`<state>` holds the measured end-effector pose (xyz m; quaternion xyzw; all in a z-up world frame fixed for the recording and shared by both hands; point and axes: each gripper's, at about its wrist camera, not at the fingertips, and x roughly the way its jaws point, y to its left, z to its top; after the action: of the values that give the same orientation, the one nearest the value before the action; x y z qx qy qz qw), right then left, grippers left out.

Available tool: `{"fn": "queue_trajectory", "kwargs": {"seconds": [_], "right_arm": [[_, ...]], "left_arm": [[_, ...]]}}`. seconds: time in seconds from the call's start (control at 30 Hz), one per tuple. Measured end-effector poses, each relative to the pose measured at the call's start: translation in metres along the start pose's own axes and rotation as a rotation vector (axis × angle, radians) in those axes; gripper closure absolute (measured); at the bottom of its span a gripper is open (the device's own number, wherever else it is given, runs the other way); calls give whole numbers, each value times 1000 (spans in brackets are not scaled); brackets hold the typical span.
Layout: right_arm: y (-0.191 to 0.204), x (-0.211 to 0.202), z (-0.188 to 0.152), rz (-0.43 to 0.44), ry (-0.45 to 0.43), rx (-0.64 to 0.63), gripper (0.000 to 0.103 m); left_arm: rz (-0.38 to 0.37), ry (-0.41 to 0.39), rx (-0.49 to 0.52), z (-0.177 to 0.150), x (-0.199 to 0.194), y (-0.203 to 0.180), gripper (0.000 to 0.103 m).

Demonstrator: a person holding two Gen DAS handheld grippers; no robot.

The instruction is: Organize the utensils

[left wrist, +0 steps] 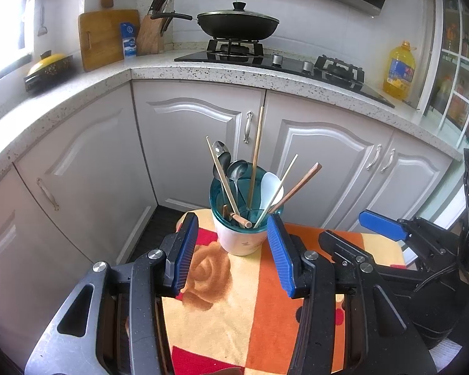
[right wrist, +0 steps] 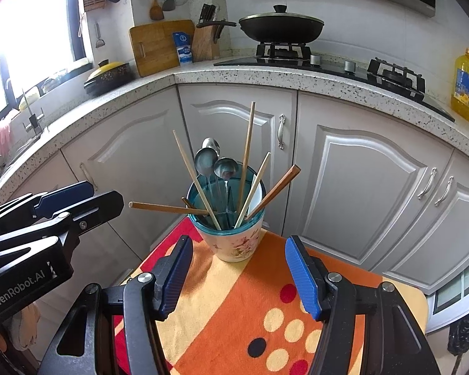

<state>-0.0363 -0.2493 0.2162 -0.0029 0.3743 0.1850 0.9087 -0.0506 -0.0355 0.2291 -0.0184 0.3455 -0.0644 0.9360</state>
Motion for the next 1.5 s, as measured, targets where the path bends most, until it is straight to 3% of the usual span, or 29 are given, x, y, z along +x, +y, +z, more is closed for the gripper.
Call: {"fn": "queue_trajectory", "kwargs": {"seconds": [1.5], "right_arm": [[15,10,-2,1,42,-32,41]], "left_arm": [[9,3,4,-3,0,1,58]]}}
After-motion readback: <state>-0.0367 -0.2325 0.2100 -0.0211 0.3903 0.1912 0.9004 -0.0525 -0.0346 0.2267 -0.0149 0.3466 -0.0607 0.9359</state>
